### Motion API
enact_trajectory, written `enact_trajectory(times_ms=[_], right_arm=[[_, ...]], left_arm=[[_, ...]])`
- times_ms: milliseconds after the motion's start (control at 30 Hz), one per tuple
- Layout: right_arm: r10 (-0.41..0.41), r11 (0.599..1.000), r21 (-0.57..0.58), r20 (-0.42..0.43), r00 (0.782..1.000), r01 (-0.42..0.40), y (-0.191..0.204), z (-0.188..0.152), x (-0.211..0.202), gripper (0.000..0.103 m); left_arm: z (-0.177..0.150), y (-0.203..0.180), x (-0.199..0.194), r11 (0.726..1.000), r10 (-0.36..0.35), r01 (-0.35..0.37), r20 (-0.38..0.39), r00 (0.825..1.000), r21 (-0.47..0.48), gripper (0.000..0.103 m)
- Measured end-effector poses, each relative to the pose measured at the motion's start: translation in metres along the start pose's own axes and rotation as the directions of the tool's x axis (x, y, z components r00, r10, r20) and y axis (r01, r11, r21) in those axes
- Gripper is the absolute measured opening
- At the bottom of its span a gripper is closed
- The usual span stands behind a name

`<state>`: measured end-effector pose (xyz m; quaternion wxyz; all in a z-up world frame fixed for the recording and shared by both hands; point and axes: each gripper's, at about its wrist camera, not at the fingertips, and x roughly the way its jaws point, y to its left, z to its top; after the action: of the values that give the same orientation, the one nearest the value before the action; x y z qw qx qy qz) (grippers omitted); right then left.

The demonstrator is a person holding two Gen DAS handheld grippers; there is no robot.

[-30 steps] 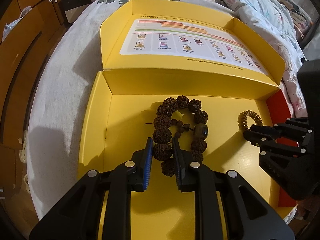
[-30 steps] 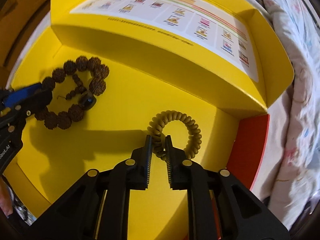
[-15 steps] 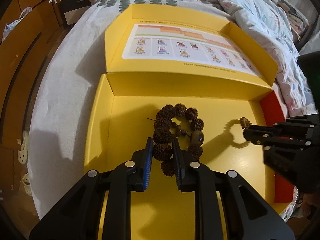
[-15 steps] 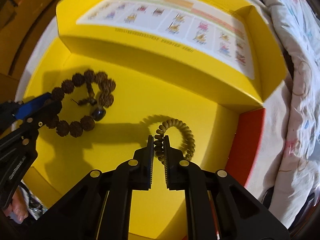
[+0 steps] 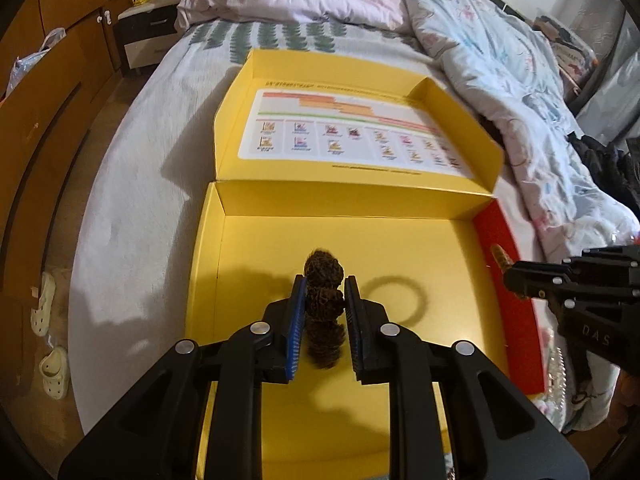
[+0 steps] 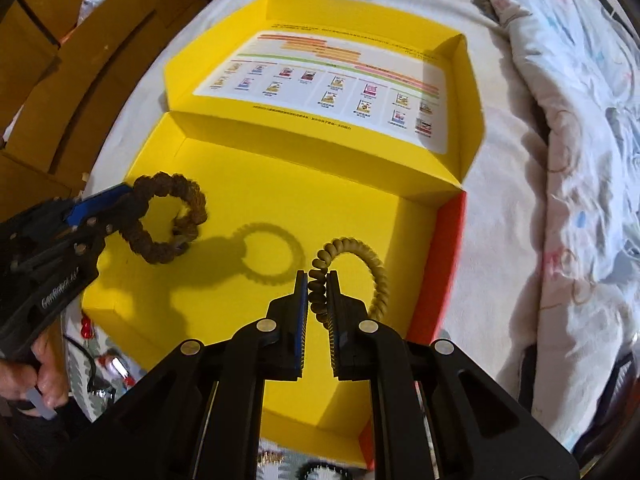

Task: Organize jewelry
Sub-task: 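Place the rudraksha bracelet on the bed with the left tool while the right places the hair tie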

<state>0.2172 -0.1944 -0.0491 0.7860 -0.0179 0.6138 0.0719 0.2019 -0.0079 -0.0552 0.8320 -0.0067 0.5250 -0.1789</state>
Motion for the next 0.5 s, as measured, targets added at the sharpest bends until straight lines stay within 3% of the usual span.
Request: enact_trajectory(times_ms=[267, 500], right_arm=[[0.021, 1.000, -0.011, 0.077, 0.997, -0.020, 0.016, -0.052, -0.060, 0.010], [0.089, 0.996, -0.034, 0.090, 0.992, -0.086, 0.037, -0.116, -0.093, 0.010]], left_arm=[[-0.013, -0.012, -0.049, 0.999, -0.028, 0.027, 0.043, 0.999, 0.031, 0.020], [-0.041, -0.029, -0.102, 0.997, -0.044, 0.038, 0.082, 0.996, 0.071, 0.020]])
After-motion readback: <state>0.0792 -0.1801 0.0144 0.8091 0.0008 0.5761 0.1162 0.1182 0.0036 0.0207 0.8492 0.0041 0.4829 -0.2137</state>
